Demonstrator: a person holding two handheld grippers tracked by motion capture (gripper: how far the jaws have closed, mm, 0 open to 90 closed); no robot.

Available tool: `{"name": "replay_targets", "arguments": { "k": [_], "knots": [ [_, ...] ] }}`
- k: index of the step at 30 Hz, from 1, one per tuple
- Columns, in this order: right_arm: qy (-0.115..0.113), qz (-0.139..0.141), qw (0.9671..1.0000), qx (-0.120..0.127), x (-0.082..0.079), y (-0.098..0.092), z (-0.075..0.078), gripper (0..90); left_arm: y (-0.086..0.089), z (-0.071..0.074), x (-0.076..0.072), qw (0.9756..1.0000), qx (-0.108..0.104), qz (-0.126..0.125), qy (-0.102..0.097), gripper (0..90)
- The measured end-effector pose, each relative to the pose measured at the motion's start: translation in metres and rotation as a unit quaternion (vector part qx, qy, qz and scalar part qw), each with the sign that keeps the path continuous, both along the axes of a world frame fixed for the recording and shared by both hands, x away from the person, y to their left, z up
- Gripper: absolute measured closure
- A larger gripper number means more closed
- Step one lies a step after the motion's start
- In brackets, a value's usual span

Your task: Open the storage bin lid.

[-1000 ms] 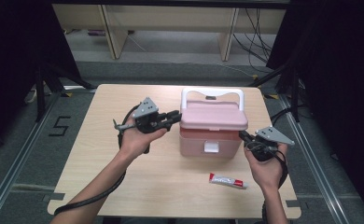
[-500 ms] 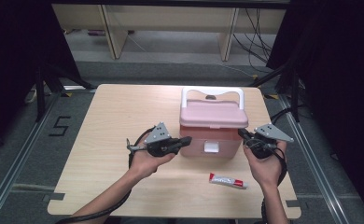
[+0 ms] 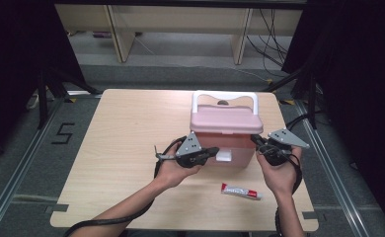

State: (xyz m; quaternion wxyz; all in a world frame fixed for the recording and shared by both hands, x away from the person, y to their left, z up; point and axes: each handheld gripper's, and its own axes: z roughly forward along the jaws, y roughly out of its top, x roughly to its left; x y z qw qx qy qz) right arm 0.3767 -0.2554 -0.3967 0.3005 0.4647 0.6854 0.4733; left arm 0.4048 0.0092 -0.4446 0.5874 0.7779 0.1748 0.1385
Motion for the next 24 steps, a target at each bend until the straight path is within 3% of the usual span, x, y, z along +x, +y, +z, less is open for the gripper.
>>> {"name": "replay_targets", "arguments": {
  "k": [1,10,15,20,21,22,24],
  "knots": [
    [-0.012,0.005,0.9998,-0.014,0.001,-0.002,0.000,90.0,-0.002,-0.001,0.001,1.0000,0.004,0.000,-0.002,89.7],
    [-0.009,0.002,1.0000,-0.003,0.001,0.001,0.002,90.0,-0.010,-0.004,0.002,0.9999,0.009,-0.009,-0.003,89.7],
    [-0.012,0.003,0.9999,-0.010,0.002,0.000,0.002,90.0,-0.014,-0.006,0.001,0.9998,0.008,-0.018,-0.002,89.6],
    [-0.011,0.005,0.9998,-0.014,0.003,0.001,0.003,90.0,-0.020,-0.010,0.000,0.9994,0.023,-0.023,-0.010,89.6],
    [0.002,0.000,1.0000,0.001,0.001,0.003,0.003,90.0,-0.020,-0.011,0.000,0.9992,0.030,-0.023,-0.011,89.6],
    [-0.009,0.005,0.9999,-0.012,0.003,0.002,0.003,90.0,-0.020,-0.012,0.000,0.9992,0.030,-0.022,-0.010,89.7],
    [-0.009,0.006,0.9999,-0.012,0.003,0.002,0.003,90.0,-0.020,-0.014,0.000,0.9993,0.031,-0.021,-0.009,89.7]
  ]
}}
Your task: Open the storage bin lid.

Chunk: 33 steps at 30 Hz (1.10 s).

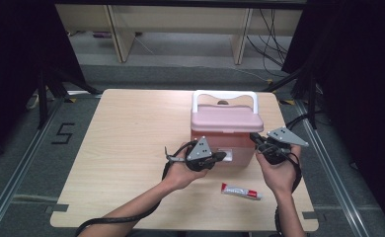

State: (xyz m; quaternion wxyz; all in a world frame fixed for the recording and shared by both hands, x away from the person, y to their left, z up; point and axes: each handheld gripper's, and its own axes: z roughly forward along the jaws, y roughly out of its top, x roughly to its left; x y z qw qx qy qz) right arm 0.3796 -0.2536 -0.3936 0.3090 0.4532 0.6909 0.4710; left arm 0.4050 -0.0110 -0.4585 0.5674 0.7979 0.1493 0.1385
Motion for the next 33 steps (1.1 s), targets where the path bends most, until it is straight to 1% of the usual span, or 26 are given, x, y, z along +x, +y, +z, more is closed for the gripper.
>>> {"name": "replay_targets", "arguments": {
  "k": [2,4,5,7,8,9,10,11,12,13,14,16,17,19,20,21,22,23,25,26,27,29,30,31,32,33],
  "knots": [
    [0.002,0.001,1.0000,0.007,0.000,0.001,0.001,90.0,0.000,0.001,0.000,1.0000,0.003,0.002,-0.001,89.7],
    [0.002,0.000,0.9999,0.012,0.000,0.002,0.001,90.0,-0.001,0.001,-0.001,0.9999,0.007,0.002,-0.008,89.7],
    [-0.004,0.002,1.0000,0.002,0.001,0.001,0.002,90.0,-0.001,0.001,-0.001,0.9999,0.007,0.003,-0.007,89.7],
    [-0.003,0.002,1.0000,0.008,0.001,0.002,0.002,90.0,0.000,0.002,-0.001,0.9999,0.010,0.004,-0.006,89.8],
    [-0.006,0.000,1.0000,0.000,0.001,0.002,0.003,90.0,0.000,0.002,-0.001,0.9999,0.012,0.003,-0.005,89.8],
    [-0.004,0.003,1.0000,-0.002,0.001,0.001,0.003,90.0,0.001,0.002,-0.001,0.9999,0.012,0.004,-0.004,89.8],
    [0.003,-0.002,1.0000,0.008,0.000,0.003,0.004,90.0,0.002,0.002,-0.001,0.9999,0.012,0.005,-0.004,89.8],
    [-0.006,0.004,1.0000,-0.002,0.001,0.002,0.004,90.0,0.003,0.002,0.000,0.9999,0.014,0.004,-0.004,89.8],
    [-0.006,0.004,1.0000,-0.002,0.001,0.002,0.004,90.0,0.004,0.003,0.000,0.9999,0.015,0.006,-0.002,89.8],
    [-0.015,0.003,0.9999,-0.003,0.002,0.002,0.004,90.0,0.004,0.003,0.000,0.9999,0.015,0.006,-0.002,89.8],
    [-0.009,0.010,0.9999,0.007,0.003,0.004,0.005,90.0,0.005,0.003,0.000,0.9999,0.014,0.008,-0.002,89.8],
    [-0.006,0.005,0.9999,0.008,0.002,0.005,0.005,90.0,0.007,0.003,0.000,0.9999,0.015,0.008,0.000,89.8],
    [-0.013,0.003,0.9999,0.004,0.003,0.005,0.005,90.0,0.007,0.003,0.001,0.9998,0.017,0.006,-0.002,89.8],
    [-0.014,-0.004,0.9998,0.011,0.003,0.007,0.007,90.0,0.008,0.003,0.001,0.9999,0.016,0.005,-0.002,89.8],
    [-0.014,-0.004,0.9998,0.011,0.003,0.007,0.007,90.0,0.008,0.003,0.001,0.9999,0.016,0.006,-0.001,89.8],
    [-0.019,0.001,0.9998,0.008,0.004,0.006,0.007,90.0,0.008,0.003,0.001,0.9999,0.016,0.006,-0.001,89.8],
    [-0.021,0.000,0.9997,0.011,0.004,0.007,0.007,90.0,0.008,0.003,0.000,0.9999,0.016,0.006,-0.001,89.8],
    [-0.024,-0.004,0.9997,0.007,0.004,0.007,0.008,90.0,0.008,0.003,0.000,0.9999,0.016,0.006,-0.001,89.8],
    [-0.021,-0.006,0.9997,0.014,0.004,0.007,0.009,90.0,0.008,0.002,0.000,0.9999,0.015,0.006,-0.001,89.8],
    [-0.026,-0.004,0.9996,0.014,0.005,0.007,0.009,90.0,0.008,0.002,0.000,0.9999,0.015,0.006,-0.001,89.8],
    [-0.029,-0.003,0.9996,0.006,0.005,0.006,0.010,90.0,0.008,0.002,0.000,0.9999,0.014,0.006,-0.001,89.8],
    [-0.027,-0.006,0.9995,0.013,0.005,0.007,0.011,90.0,0.008,0.002,0.000,0.9999,0.014,0.007,-0.001,89.8],
    [-0.035,-0.008,0.9993,0.009,0.005,0.007,0.011,90.0,0.008,0.002,0.000,0.9999,0.014,0.007,-0.001,89.8],
    [-0.033,-0.007,0.9993,0.014,0.005,0.007,0.012,90.0,0.008,0.002,0.000,0.9999,0.014,0.006,-0.001,89.8],
    [-0.034,-0.007,0.9994,0.006,0.005,0.006,0.013,90.0,0.008,0.002,0.000,0.9999,0.014,0.007,-0.001,89.8],
    [-0.032,-0.010,0.9993,0.018,0.005,0.007,0.014,90.0,0.008,0.002,0.000,0.9999,0.013,0.007,-0.001,89.8]
  ]
}}
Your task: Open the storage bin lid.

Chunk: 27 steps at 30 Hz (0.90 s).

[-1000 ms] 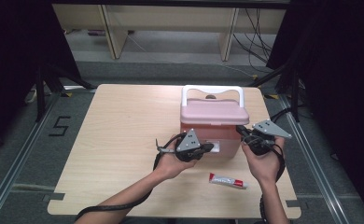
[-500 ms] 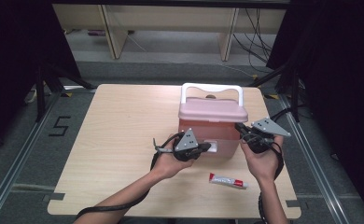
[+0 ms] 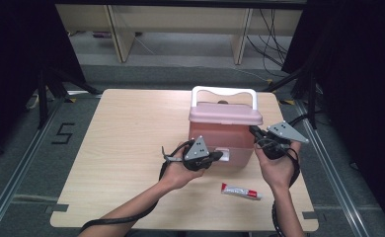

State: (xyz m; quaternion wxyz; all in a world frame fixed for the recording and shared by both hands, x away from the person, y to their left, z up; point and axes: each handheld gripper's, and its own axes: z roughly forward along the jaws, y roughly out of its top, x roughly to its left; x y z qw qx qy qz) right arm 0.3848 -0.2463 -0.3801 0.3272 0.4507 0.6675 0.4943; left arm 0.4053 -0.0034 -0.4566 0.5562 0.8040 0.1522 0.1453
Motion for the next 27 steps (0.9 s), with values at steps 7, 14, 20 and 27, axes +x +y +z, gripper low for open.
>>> {"name": "replay_targets", "arguments": {
  "k": [7,14,20,27],
  "knots": [
    [-0.011,-0.003,0.9999,-0.001,0.002,0.000,0.004,90.0,0.000,-0.001,0.000,1.0000,-0.002,-0.001,0.000,89.8],
    [-0.024,-0.009,0.9997,0.000,0.006,0.001,0.009,90.0,0.000,-0.001,0.001,1.0000,-0.002,-0.001,0.001,89.8],
    [-0.026,-0.014,0.9996,0.005,0.007,0.002,0.012,90.0,0.000,-0.001,0.001,1.0000,-0.003,-0.002,0.002,89.8],
    [-0.031,-0.016,0.9994,0.005,0.010,0.002,0.015,90.0,0.000,-0.001,0.001,1.0000,-0.003,-0.002,0.002,89.8]
  ]
}}
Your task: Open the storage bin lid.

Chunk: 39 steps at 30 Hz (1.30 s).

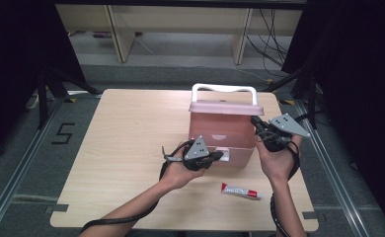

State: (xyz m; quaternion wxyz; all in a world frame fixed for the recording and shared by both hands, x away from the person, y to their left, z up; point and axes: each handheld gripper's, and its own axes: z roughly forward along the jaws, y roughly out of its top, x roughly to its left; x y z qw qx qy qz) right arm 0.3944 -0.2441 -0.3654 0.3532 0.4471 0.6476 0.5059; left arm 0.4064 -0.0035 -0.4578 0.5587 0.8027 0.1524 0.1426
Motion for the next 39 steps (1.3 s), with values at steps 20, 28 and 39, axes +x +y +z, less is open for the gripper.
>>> {"name": "replay_targets", "arguments": {
  "k": [20,28,39],
  "knots": [
    [-0.015,-0.007,0.9999,0.003,0.006,0.000,0.005,90.0,0.000,0.000,0.000,1.0000,-0.002,-0.001,0.000,89.8],
    [-0.023,-0.009,0.9997,0.003,0.009,0.000,0.007,90.0,0.000,-0.001,0.000,1.0000,-0.005,0.000,0.000,89.8],
    [-0.034,-0.015,0.9993,0.008,0.016,0.000,0.009,90.0,-0.001,-0.002,0.001,1.0000,-0.009,0.000,0.000,89.8]
  ]
}}
